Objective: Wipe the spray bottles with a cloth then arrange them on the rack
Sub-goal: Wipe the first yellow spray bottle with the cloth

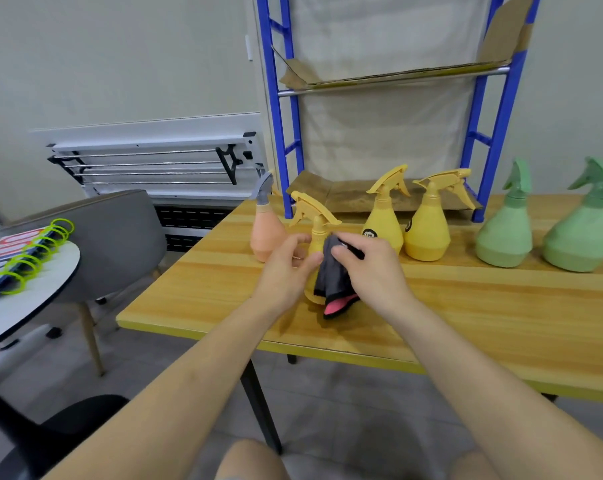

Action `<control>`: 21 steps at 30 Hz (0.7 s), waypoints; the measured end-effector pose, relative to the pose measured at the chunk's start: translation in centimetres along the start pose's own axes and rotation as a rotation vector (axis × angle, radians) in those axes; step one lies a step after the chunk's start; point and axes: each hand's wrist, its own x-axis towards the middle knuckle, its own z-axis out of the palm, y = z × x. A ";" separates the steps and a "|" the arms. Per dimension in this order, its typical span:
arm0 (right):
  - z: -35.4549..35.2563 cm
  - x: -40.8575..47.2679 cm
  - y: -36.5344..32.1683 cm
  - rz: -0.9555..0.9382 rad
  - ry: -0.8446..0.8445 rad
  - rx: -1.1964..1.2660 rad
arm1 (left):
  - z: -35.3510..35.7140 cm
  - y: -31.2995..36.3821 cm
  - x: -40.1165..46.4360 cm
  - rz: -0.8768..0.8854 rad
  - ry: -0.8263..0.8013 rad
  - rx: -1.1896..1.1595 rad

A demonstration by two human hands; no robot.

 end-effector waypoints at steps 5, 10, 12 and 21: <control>0.0 -0.3 0.3 -0.002 -0.045 -0.010 | -0.7 0.3 -0.1 0.001 -0.060 0.056; -0.5 -1.2 2.4 0.065 -0.116 -0.141 | -1.1 0.7 -0.4 -0.007 -0.078 0.056; -0.5 -1.4 2.6 0.088 -0.112 -0.154 | -1.2 1.3 -0.6 -0.033 -0.067 0.001; -0.3 0.1 -0.5 0.011 -0.031 -0.068 | -1.0 1.5 -0.1 -0.045 -0.072 0.010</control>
